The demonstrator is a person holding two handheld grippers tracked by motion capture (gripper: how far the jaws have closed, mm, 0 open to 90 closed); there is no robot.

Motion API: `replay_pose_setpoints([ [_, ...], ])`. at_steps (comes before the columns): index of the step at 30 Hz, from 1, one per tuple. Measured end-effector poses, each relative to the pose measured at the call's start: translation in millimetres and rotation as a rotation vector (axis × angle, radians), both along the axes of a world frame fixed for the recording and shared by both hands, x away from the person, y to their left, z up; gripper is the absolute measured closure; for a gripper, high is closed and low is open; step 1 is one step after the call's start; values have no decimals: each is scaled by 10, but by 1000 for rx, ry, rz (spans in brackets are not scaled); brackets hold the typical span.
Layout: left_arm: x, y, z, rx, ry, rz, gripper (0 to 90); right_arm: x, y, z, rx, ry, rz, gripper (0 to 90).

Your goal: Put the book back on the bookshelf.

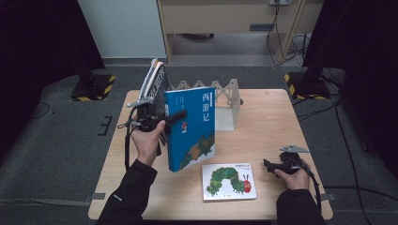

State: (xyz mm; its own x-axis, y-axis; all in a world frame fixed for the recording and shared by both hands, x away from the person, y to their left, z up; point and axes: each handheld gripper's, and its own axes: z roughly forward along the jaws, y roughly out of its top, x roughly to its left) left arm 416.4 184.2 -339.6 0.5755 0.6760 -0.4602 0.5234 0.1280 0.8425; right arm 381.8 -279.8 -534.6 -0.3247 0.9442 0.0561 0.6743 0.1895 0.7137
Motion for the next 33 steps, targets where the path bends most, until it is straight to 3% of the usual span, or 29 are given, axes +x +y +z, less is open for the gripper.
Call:
replay_pose_setpoints([
  [5, 59, -30, 162, 61, -61, 46, 613, 7, 13, -37, -32, -23, 9, 83],
  [10, 139, -96, 240, 97, -99, 88, 613, 19, 29, -44, -49, -8, 12, 32],
  [20, 472, -233, 218, 111, -91, 144, 613, 25, 26, -46, -51, -5, 8, 20],
  [33, 843, -378, 40, 144, -68, 213, 613, 25, 27, -46, -51, -5, 8, 20],
])
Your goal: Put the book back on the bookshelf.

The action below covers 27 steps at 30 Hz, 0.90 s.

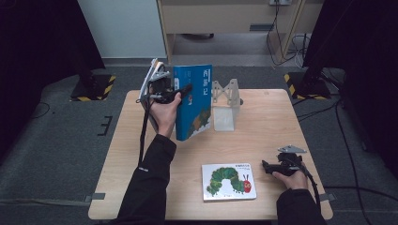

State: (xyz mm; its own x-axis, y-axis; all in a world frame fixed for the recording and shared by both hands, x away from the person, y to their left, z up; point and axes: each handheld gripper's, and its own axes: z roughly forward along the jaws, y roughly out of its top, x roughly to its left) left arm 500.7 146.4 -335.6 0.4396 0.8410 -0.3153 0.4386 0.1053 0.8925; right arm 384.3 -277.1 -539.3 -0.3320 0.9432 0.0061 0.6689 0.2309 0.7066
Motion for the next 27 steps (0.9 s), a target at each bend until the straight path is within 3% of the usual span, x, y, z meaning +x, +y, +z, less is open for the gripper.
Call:
replay_pose_setpoints([
  [6, 128, -73, -97, 26, -17, 48, 613, 0, 0, 0, 0, -1, -1, 20],
  [12, 238, -142, -239, 4, -4, 66, 613, 0, 0, 0, 0, 0, 0, 20],
  [16, 269, -255, -301, 40, -19, 58, 613, 0, 1, 0, 1, 0, 0, 19],
  [21, 309, -321, -397, 36, -8, 57, 613, 0, 0, 0, 0, 0, 0, 20],
  [27, 291, -374, -400, 66, -33, 61, 612, 0, 0, 0, 0, 0, 1, 20],
])
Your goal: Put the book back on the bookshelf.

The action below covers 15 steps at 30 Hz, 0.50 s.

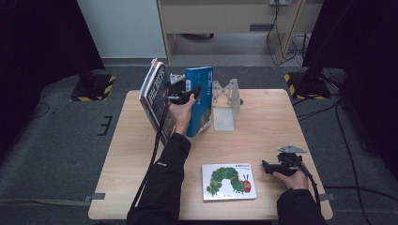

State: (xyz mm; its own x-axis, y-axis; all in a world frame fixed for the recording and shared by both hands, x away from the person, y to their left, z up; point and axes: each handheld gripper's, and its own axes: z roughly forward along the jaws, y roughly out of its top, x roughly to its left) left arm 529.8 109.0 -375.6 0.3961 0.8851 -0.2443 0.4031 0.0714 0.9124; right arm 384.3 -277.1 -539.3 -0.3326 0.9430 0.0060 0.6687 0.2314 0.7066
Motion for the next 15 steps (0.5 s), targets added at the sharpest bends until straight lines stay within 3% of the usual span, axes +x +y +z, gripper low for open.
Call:
replay_pose_setpoints([
  [7, -105, 48, -53, 7, -27, 6, 611, 1, 3, -1, -2, -1, -1, 18],
  [15, -267, 29, -68, 76, -26, -9, 607, 2, 6, -1, -1, 0, -3, 16],
])
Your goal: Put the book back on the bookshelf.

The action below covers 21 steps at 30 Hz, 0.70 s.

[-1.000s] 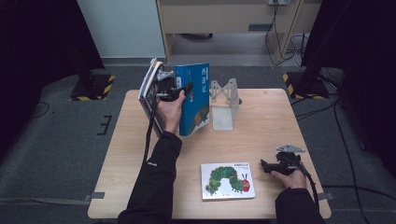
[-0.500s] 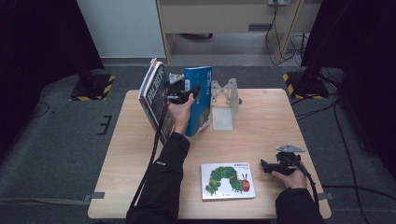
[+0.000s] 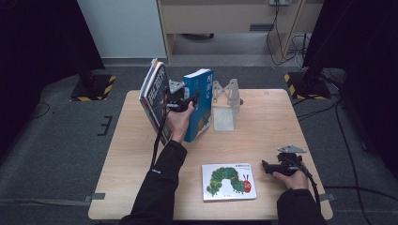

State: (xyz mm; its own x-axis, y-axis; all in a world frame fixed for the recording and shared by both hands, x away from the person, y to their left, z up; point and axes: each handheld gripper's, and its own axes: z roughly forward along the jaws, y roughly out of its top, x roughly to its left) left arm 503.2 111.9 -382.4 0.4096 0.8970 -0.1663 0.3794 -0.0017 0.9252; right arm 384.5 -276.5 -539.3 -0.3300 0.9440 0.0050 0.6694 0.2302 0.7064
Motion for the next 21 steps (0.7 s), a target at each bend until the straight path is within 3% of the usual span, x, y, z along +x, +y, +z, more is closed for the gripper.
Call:
replay_pose_setpoints([
  [4, -88, -8, 5, 30, 0, -12, 606, -1, 3, 0, 2, 1, -1, 16],
  [14, -354, 22, -67, 60, -2, -8, 600, 0, 4, -1, 1, 0, -2, 15],
  [16, -410, 45, -96, 47, 0, 1, 599, 0, 4, -1, 1, -1, -1, 15],
  [21, -553, 82, -154, 59, -7, -8, 598, 2, 5, -1, 0, 0, -3, 13],
])
